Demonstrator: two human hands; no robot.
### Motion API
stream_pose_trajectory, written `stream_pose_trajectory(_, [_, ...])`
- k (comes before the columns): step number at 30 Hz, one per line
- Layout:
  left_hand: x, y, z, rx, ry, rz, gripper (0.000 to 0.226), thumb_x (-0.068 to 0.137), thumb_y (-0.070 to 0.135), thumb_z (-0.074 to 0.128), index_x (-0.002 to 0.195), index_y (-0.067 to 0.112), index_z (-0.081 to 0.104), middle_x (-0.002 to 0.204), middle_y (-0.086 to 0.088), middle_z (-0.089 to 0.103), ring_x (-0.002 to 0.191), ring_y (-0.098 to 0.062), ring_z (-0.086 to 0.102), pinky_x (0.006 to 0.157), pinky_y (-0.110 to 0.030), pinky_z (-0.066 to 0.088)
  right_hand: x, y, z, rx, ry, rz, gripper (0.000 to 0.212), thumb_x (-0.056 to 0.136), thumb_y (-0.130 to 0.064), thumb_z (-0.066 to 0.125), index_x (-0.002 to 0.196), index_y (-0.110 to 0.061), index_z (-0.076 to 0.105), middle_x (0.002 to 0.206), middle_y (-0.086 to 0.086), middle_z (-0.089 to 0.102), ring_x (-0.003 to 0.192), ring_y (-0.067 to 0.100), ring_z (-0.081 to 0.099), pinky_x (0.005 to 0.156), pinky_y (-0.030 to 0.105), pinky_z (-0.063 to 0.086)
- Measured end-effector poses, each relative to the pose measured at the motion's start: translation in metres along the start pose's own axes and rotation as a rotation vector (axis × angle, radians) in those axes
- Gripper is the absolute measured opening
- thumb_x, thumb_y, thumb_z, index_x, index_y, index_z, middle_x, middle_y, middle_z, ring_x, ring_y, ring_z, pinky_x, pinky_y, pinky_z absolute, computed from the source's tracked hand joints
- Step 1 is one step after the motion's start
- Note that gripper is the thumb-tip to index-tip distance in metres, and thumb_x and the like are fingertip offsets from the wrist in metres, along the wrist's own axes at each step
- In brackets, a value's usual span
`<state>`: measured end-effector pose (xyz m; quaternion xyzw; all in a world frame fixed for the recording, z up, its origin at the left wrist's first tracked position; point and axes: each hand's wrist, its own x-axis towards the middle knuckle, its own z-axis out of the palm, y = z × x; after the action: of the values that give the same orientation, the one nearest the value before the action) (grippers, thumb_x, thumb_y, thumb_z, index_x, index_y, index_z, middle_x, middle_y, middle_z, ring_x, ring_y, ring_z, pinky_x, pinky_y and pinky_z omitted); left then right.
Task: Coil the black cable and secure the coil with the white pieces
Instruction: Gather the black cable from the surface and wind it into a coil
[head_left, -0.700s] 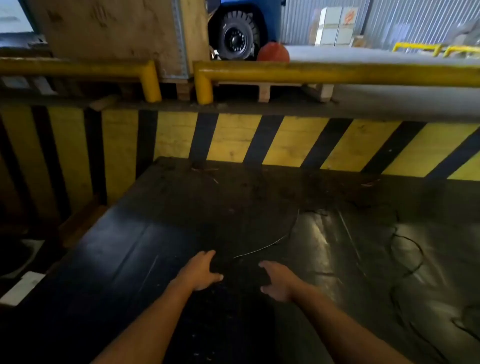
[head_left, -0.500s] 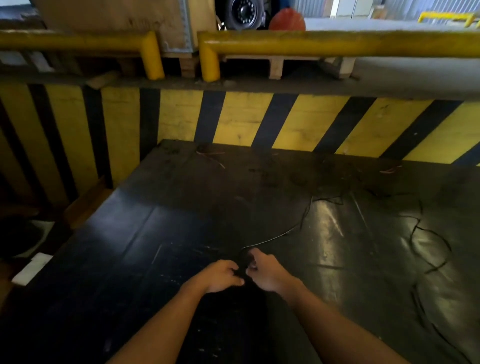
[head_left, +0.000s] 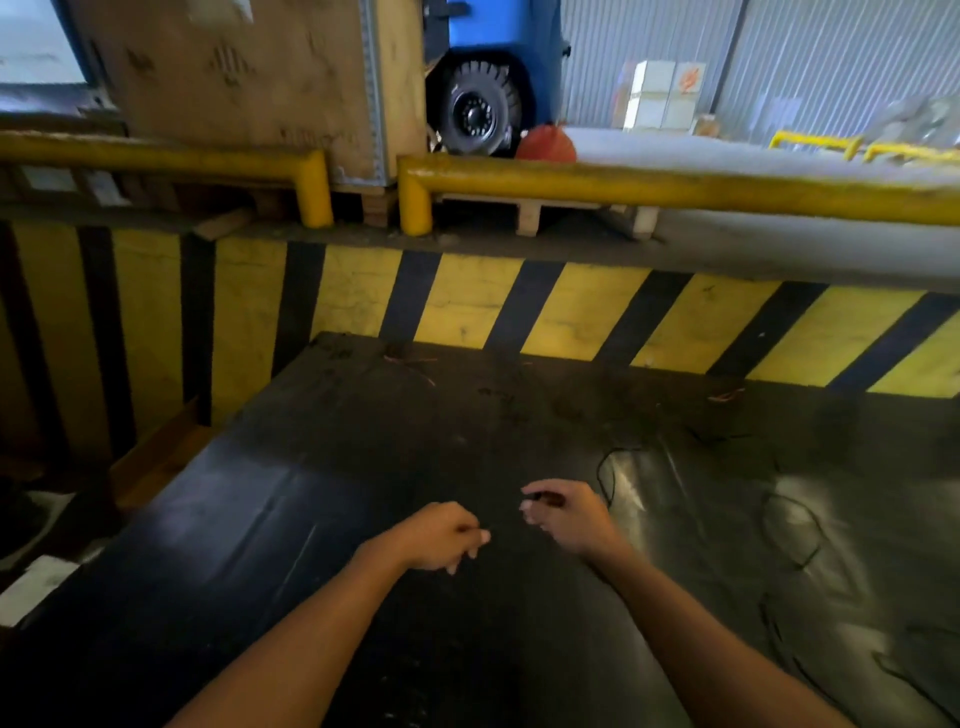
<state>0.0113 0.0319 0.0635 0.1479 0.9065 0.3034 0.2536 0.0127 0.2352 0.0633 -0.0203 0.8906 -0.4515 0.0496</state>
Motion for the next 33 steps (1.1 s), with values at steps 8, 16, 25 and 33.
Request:
stream_pose_trajectory(8, [-0.082,0.15,-0.087,-0.108,0.064,0.266,0.033,0.093,0.04,0.049,0.068,0.021,0.059,0.055,0.008,0.055,0.049,-0.006,0.055,0.058,-0.026,0.052,-0.054,-0.078,-0.131,-0.348,0.216,-0.294,0.017,0.087,-0.019,0.058,0.103,-0.021,0.064,0.086,-0.011,0.062,0.079,0.001,0.058,0.071,0.016,0.045])
stream_pose_trajectory(16, [-0.13,0.271,-0.076,-0.607,-0.123,0.42,0.045,0.087,0.044,0.055,0.049,0.022,0.045,0.041,0.005,0.04,0.035,-0.011,0.036,0.044,-0.022,0.044,-0.094,-0.099,-0.2,-0.345,0.284,-0.411,0.016,0.093,-0.024,0.048,0.08,-0.029,0.056,0.071,-0.009,0.057,0.069,0.003,0.056,0.062,0.02,0.04])
stream_pose_trajectory(25, [-0.098,0.322,-0.053,-1.147,0.291,0.676,0.027,0.092,0.034,0.05,0.11,0.022,0.067,0.132,0.003,0.06,0.129,-0.022,0.043,0.105,-0.065,0.021,-0.119,-0.03,-0.188,-0.448,-0.058,-0.344,0.016,0.092,-0.03,0.049,0.09,-0.018,0.059,0.089,0.001,0.055,0.079,0.008,0.051,0.073,0.025,0.044])
stream_pose_trajectory(33, [-0.069,0.293,-0.082,-0.001,0.485,0.397,0.043,0.099,0.045,0.027,0.141,0.038,0.033,0.154,-0.001,0.029,0.138,-0.021,0.026,0.1,-0.032,0.024,-0.129,-0.029,-0.28,-0.483,-0.049,-0.362,0.016,0.095,-0.028,0.043,0.102,-0.022,0.056,0.099,-0.002,0.06,0.09,0.008,0.057,0.08,0.027,0.048])
